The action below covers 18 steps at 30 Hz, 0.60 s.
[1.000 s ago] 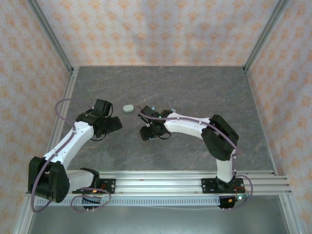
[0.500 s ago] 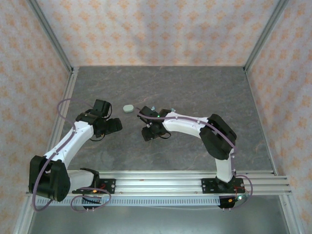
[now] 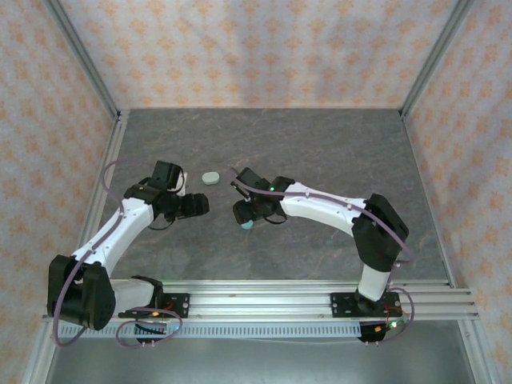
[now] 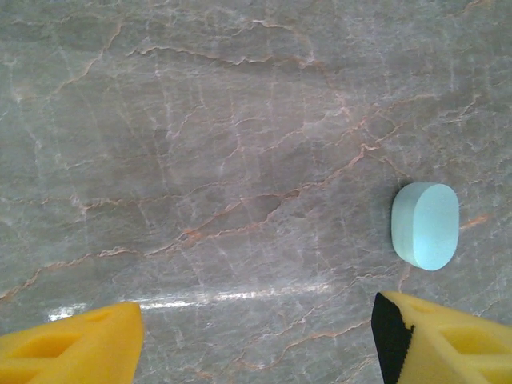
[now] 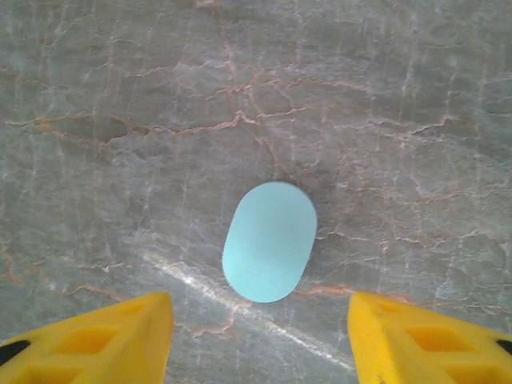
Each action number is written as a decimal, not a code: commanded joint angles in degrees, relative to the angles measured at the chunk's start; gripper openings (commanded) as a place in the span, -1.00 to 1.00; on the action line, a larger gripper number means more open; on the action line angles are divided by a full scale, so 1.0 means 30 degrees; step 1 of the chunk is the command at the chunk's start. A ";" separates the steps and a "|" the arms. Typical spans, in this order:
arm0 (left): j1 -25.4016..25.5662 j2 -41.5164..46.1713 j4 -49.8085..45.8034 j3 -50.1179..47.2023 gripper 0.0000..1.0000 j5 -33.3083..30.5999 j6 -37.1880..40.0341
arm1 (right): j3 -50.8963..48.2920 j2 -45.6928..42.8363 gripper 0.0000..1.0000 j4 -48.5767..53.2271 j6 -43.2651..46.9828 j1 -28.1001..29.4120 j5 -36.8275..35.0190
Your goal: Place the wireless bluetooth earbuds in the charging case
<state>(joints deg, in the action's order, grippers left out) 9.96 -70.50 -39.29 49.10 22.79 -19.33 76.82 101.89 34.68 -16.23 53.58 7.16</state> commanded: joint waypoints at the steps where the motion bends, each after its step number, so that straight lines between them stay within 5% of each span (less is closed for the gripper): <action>1: -0.0186 -0.0305 -0.0479 0.0850 0.50 0.0319 0.0439 | 0.0286 0.0840 0.27 0.1012 -0.2046 -0.0020 -0.1443; 7: -0.0199 -0.0529 -0.0588 0.0778 0.49 0.0256 0.0189 | 0.0629 0.2433 0.45 0.0815 -0.3943 0.0303 -0.0795; 18: -0.0192 -0.0236 -0.0765 0.0680 0.49 0.0140 0.0427 | 0.1535 0.4334 0.46 0.0526 -0.3413 0.0347 -0.0478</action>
<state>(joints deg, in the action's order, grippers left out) 9.96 -71.68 -40.07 50.33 23.38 -19.35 79.90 113.47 35.57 -26.39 54.39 6.07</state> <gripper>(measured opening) 0.745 0.729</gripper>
